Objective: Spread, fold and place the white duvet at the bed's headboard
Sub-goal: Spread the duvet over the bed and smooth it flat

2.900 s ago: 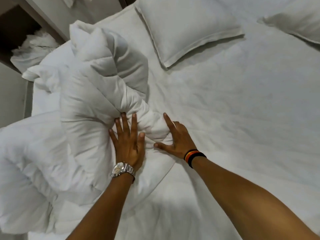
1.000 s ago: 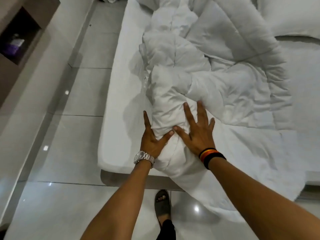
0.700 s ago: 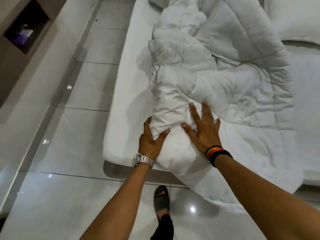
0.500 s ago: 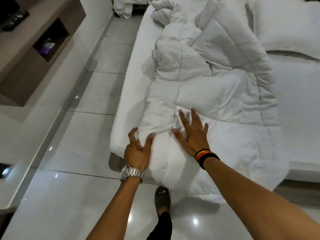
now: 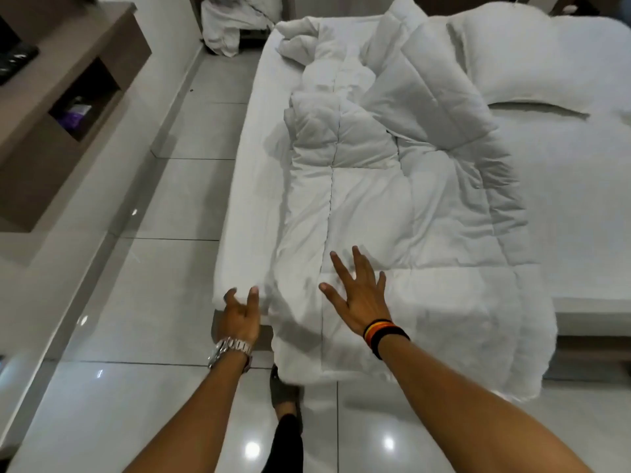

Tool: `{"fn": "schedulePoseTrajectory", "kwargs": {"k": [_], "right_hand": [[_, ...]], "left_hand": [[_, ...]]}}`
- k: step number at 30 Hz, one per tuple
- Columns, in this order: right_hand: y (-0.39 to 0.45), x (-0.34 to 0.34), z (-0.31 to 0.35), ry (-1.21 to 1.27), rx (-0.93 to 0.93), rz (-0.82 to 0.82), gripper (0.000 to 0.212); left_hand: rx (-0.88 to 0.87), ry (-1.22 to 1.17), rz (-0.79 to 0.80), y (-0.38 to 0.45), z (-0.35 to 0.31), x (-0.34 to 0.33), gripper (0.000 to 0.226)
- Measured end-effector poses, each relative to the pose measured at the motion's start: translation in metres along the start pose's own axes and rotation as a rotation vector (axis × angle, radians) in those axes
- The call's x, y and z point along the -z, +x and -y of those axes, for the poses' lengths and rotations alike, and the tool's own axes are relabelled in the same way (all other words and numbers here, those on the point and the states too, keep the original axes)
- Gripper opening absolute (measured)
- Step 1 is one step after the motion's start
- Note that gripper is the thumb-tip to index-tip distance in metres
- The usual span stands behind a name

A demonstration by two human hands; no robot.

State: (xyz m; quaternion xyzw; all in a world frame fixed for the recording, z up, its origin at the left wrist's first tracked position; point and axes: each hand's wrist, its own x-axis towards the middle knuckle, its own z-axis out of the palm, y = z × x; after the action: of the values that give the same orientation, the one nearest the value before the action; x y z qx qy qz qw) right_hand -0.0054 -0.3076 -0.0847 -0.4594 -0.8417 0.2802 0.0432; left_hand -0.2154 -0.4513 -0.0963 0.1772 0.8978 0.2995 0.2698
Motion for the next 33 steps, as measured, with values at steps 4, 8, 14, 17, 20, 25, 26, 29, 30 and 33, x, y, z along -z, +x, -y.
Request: {"fn": "schedulePoseTrajectory", "kwargs": {"k": [4,8,14,17,20,25,26,29,30,33], "right_hand": [[0.082,-0.012,0.003,-0.023,-0.079,-0.069,0.071],[0.145,-0.025,0.003,-0.184,-0.153,-0.09,0.069],[0.165,-0.046,-0.013,-0.304,-0.309,0.071,0.075],[0.166,-0.049,-0.013,-0.312,-0.346,0.077,0.075],[0.165,-0.042,-0.005,-0.292,-0.392,0.052,0.075],[0.166,-0.045,0.046,-0.117,-0.427,-0.089,0.076],[0.165,-0.051,0.057,-0.1,-0.434,-0.059,0.076],[0.154,-0.07,0.087,-0.063,-0.509,0.071,0.073],[0.155,-0.07,0.094,-0.024,-0.551,0.068,0.074],[0.172,-0.054,0.107,0.036,-0.597,0.007,0.074]], "left_hand": [[-0.055,-0.186,0.133,0.097,-0.066,-0.041,0.074],[0.08,-0.35,0.254,0.185,-0.137,-0.089,0.096],[0.065,-0.177,0.272,0.225,-0.191,-0.148,0.139],[0.058,-0.111,0.326,0.232,-0.202,-0.162,0.155],[0.072,-0.217,0.43,0.249,-0.209,-0.148,0.14],[-0.086,-0.423,0.247,0.282,-0.19,-0.055,0.11],[-0.053,-0.407,0.26,0.286,-0.178,-0.039,0.119],[0.116,-0.219,0.4,0.29,-0.148,-0.001,0.158],[0.13,-0.159,0.443,0.294,-0.146,0.008,0.162],[0.084,-0.093,0.481,0.315,-0.164,0.03,0.161]]}}
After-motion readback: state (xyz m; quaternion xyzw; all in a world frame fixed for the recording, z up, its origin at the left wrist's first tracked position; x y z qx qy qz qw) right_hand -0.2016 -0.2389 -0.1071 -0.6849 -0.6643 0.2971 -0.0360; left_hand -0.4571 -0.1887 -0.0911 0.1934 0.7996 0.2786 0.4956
